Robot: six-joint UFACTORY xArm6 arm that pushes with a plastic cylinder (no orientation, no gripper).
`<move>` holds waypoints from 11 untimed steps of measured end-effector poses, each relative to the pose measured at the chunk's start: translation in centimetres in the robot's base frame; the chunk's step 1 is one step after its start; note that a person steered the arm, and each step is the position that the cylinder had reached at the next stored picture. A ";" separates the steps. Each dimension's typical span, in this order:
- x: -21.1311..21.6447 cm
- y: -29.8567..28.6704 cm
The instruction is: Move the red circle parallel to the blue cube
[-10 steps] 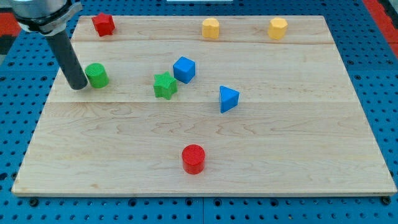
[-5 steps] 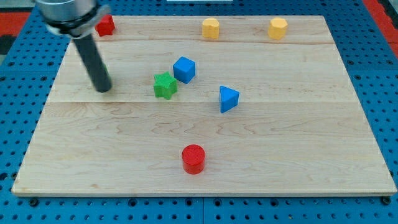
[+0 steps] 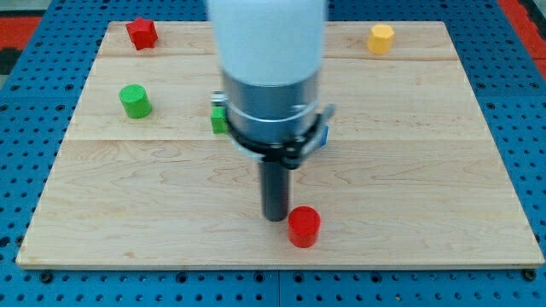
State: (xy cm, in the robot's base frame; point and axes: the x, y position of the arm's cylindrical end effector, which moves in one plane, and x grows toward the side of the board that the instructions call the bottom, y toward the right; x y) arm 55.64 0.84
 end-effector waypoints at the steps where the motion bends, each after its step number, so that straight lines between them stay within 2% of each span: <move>1: 2.6 -2.7; 2: 3.0 2.0; 3: -1.0 7.8; 4: -2.2 12.6; 5: -0.7 11.1; 6: 0.3 13.9; 7: 0.6 19.4; 9: -7.7 19.6; 11: -11.2 19.6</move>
State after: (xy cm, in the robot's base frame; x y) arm 44.48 20.43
